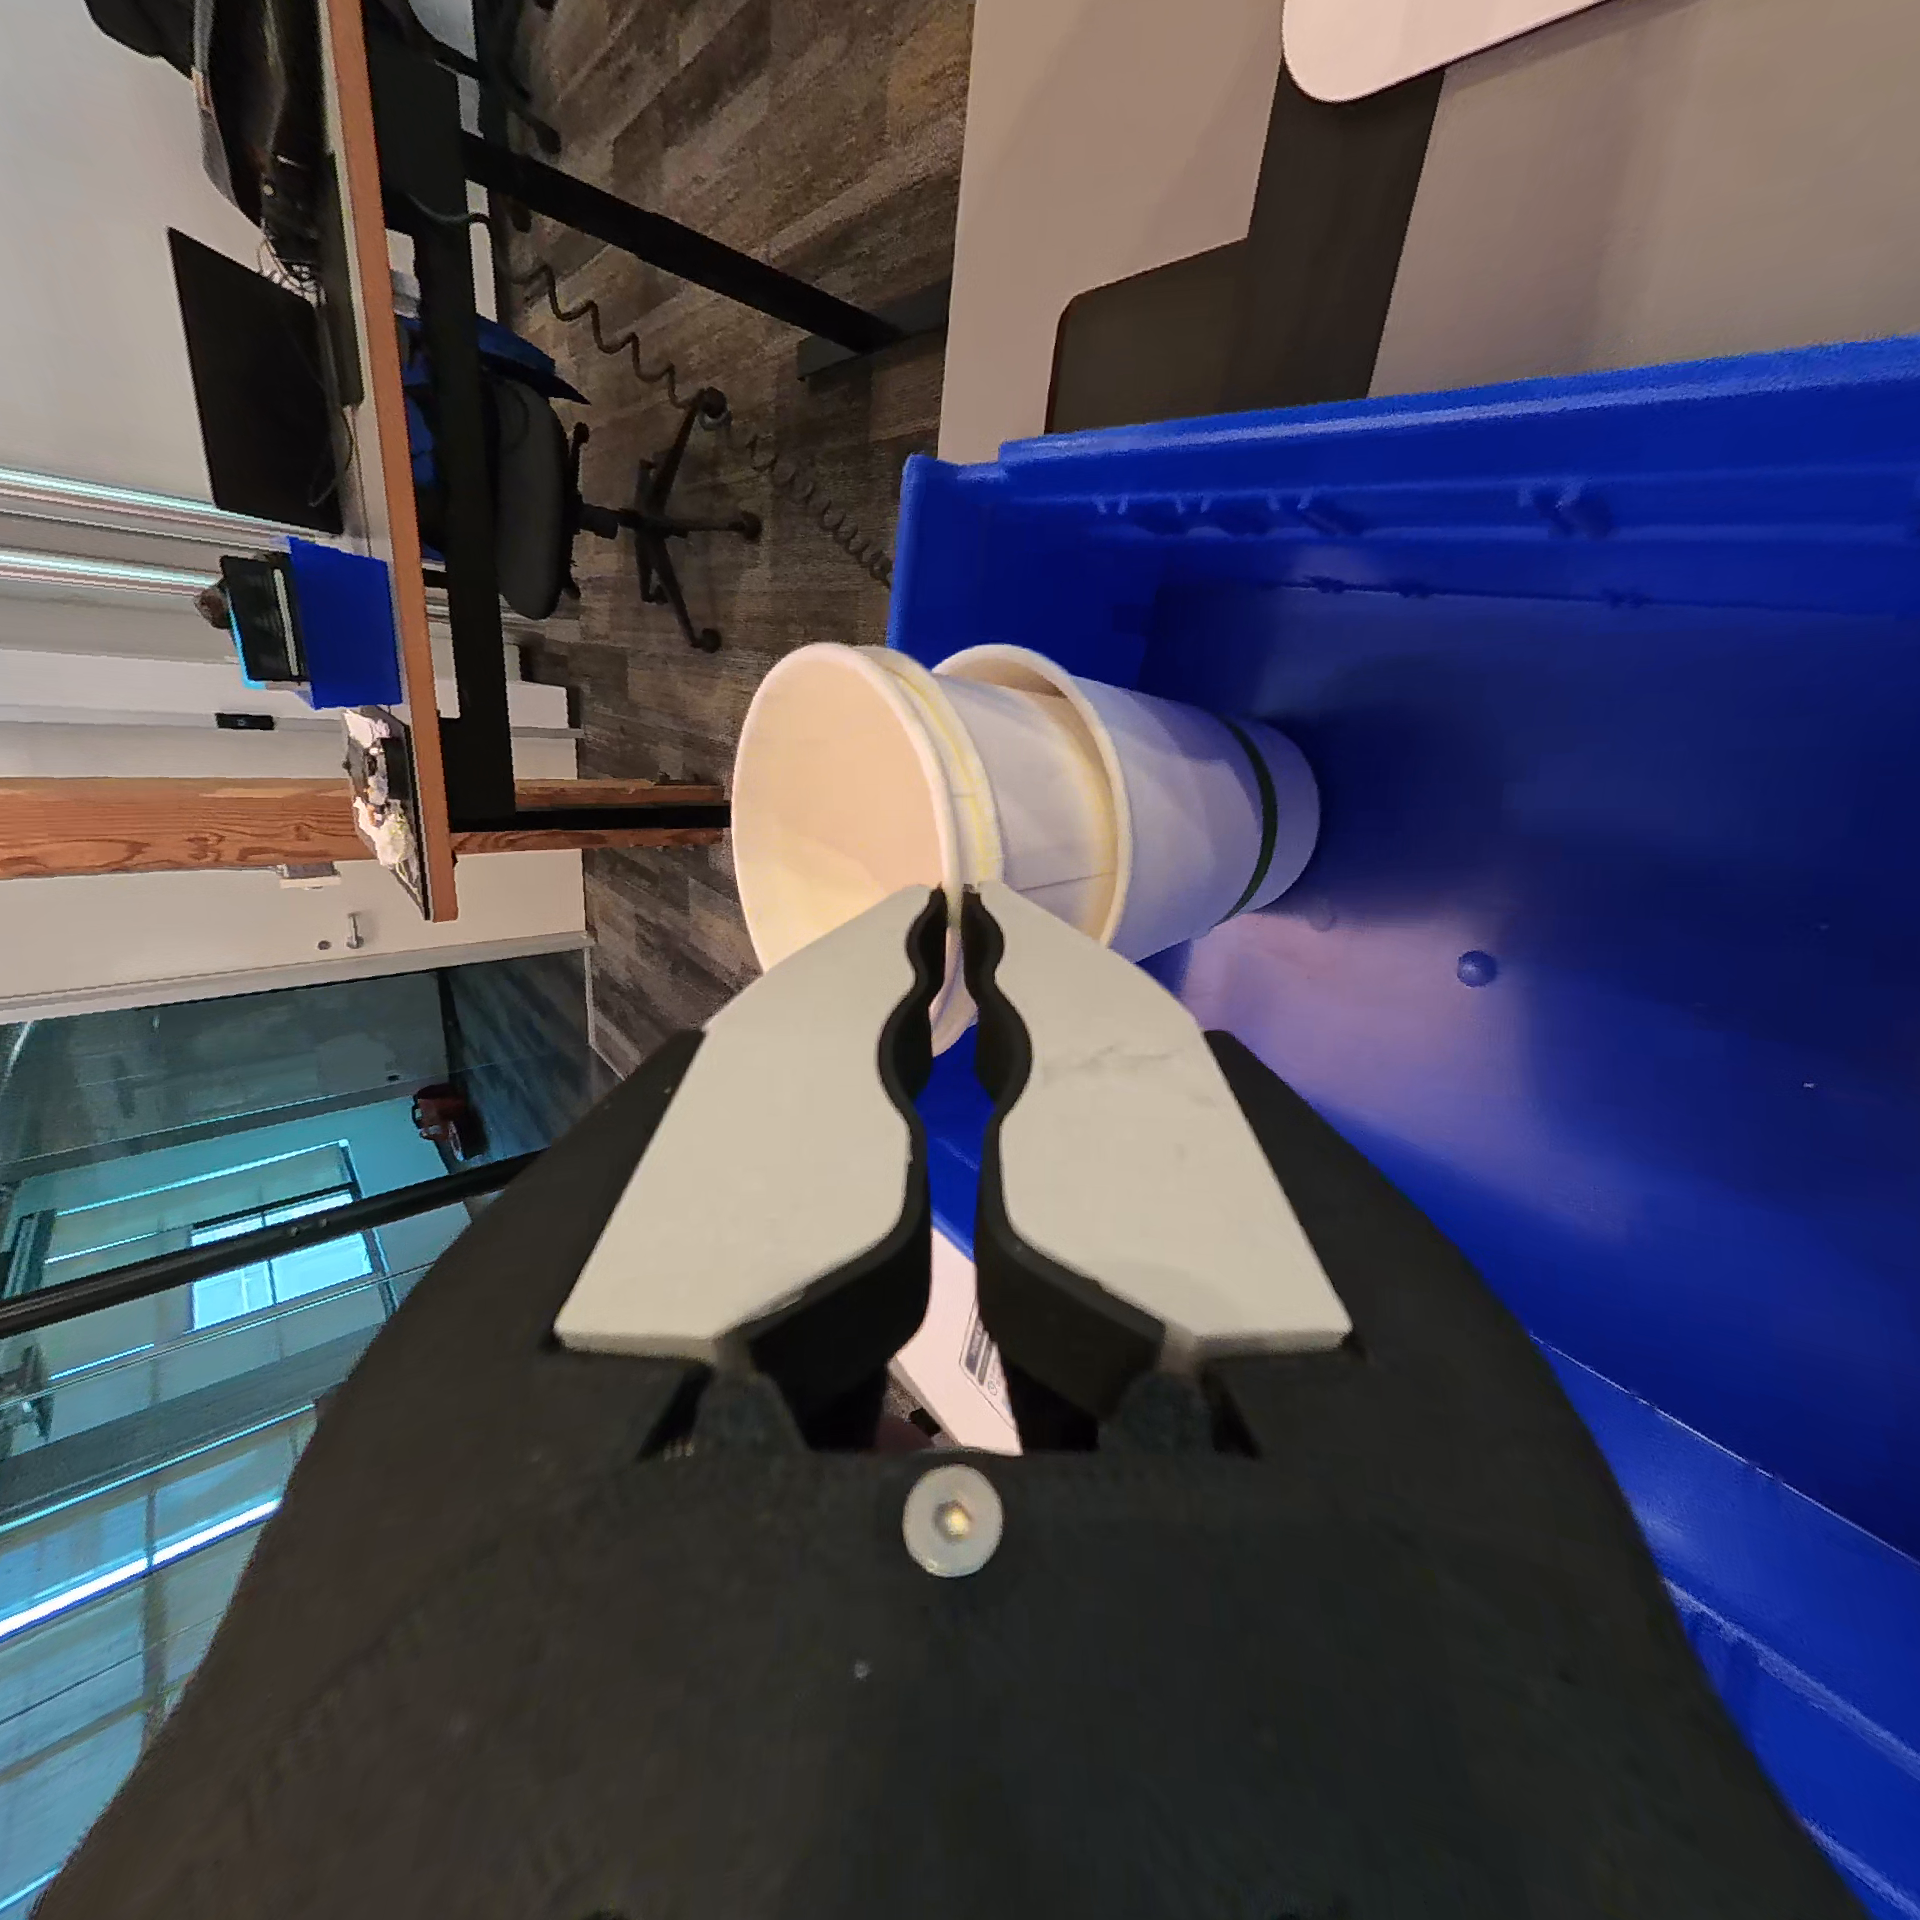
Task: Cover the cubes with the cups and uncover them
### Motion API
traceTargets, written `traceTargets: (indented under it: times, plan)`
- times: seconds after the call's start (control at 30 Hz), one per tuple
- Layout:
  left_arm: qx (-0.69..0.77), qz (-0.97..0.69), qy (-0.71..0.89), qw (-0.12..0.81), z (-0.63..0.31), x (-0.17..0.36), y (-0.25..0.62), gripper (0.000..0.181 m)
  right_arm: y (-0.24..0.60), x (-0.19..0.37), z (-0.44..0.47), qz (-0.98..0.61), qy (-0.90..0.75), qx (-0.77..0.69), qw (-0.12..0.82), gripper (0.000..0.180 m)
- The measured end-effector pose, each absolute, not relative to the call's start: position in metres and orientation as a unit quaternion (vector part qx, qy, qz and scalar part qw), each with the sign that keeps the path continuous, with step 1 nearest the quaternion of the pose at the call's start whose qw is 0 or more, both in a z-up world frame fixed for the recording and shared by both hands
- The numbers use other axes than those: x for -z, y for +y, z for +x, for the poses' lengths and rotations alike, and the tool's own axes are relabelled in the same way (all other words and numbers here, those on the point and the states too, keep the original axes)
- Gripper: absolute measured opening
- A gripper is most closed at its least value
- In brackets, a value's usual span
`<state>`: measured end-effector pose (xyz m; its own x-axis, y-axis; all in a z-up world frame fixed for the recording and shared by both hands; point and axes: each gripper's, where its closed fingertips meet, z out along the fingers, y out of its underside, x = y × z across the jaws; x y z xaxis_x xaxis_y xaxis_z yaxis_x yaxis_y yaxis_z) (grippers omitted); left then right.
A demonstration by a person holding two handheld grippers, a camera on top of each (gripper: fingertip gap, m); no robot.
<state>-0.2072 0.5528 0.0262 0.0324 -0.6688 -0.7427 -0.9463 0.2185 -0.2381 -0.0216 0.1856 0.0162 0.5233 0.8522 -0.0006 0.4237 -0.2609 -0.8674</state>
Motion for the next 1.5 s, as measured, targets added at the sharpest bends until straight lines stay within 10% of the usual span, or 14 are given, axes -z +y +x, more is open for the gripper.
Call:
traceTargets:
  times: [0.83,1.5]
  plan:
    - [-0.211,-0.572,0.722,0.327,-0.209,-0.001,0.549,0.004,0.173,-0.014,-0.019,-0.760,-0.413,-0.244,0.439,0.070]
    - [-0.253,-0.547,0.655,0.456,-0.198,-0.099,0.537,0.003,0.173,-0.026,-0.018,-0.749,-0.411,-0.238,0.462,0.074]
